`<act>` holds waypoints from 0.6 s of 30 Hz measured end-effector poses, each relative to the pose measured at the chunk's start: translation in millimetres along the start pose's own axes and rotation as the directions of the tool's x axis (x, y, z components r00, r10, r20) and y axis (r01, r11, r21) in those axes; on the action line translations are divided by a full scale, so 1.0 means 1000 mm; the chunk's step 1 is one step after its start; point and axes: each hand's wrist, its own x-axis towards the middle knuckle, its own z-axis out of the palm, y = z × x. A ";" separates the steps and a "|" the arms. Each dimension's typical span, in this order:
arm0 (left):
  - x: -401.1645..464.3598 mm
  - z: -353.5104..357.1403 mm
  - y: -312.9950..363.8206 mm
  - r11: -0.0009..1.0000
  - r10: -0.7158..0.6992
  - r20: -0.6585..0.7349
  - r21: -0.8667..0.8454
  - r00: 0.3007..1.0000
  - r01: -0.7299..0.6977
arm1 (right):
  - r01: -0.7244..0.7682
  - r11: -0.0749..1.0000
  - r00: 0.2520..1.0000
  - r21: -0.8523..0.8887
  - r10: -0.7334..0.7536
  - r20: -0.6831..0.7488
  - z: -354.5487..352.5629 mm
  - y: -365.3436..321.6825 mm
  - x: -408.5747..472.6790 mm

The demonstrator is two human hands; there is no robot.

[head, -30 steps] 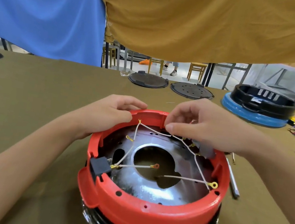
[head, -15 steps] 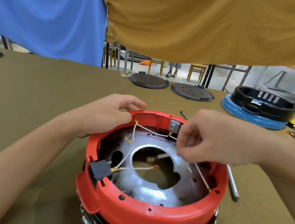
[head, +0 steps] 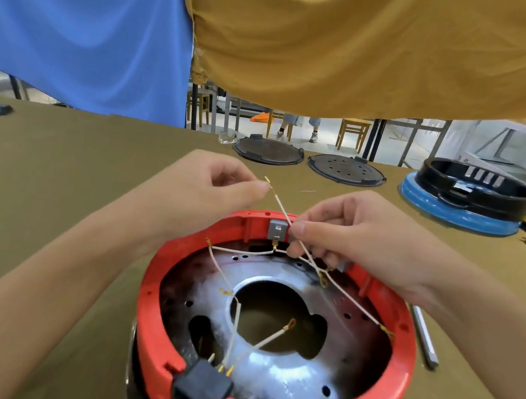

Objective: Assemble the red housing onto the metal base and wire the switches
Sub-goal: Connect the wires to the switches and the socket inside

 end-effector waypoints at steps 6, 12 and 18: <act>-0.001 0.013 -0.001 0.940 0.096 0.059 -0.334 0.994 -0.071 | 0.071 0.997 0.993 0.015 -0.072 0.088 0.006 0.001 -0.002; -0.003 0.012 0.002 0.867 0.178 0.100 -0.486 0.979 -0.108 | 0.144 0.989 0.982 0.037 -0.147 0.116 0.011 0.002 -0.003; -0.006 0.013 0.003 0.859 0.183 0.126 -0.504 0.975 -0.096 | 0.154 0.988 0.980 0.018 -0.155 0.125 0.011 0.000 -0.004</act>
